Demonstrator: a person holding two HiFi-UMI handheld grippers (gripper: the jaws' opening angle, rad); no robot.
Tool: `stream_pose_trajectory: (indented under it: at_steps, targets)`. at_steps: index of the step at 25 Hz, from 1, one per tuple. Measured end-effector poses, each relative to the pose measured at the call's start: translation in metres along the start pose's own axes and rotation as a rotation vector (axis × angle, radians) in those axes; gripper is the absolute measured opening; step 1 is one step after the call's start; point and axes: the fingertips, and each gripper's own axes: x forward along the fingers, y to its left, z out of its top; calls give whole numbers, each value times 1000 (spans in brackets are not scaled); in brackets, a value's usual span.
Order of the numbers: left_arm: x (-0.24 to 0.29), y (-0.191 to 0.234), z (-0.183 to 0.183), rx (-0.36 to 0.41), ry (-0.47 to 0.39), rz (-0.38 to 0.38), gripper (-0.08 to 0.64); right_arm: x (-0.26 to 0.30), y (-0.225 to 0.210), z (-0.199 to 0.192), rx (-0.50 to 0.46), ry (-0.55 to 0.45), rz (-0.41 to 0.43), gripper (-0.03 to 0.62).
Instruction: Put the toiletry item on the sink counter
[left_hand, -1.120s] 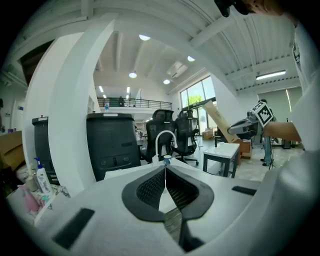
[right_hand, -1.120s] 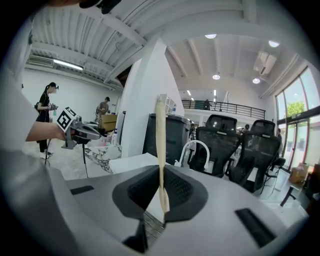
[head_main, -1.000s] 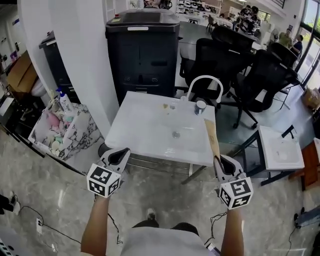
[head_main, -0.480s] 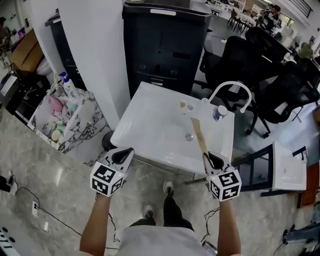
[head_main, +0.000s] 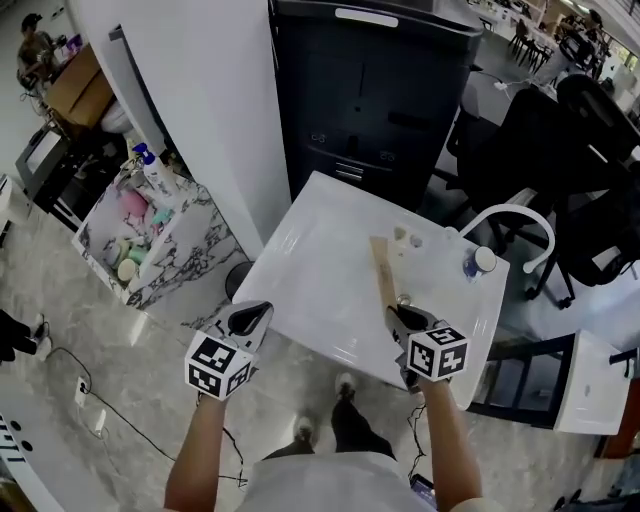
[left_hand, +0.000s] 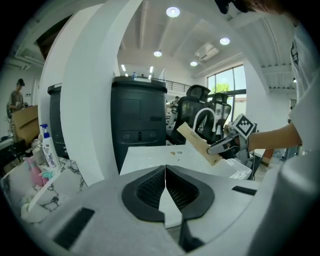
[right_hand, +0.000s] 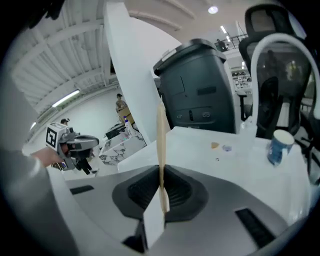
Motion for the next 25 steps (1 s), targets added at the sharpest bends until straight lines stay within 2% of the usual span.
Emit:
stream_pose_trajectory:
  at_steps: [4, 9, 16, 20, 25]
  targets:
    - [19, 14, 0, -21, 25, 25, 11, 48, -8, -3, 130, 41, 85, 28]
    - [39, 28, -8, -51, 56, 46, 11, 97, -3, -15, 395, 89, 213, 28]
    - [61, 41, -17, -70, 76, 60, 11, 154, 13, -30, 660, 139, 333, 29]
    - [65, 46, -26, -69, 101, 70, 11, 179, 15, -40, 796, 161, 346, 29]
    - [62, 56, -39, -62, 124, 118, 11, 195, 17, -52, 1028, 152, 338, 29]
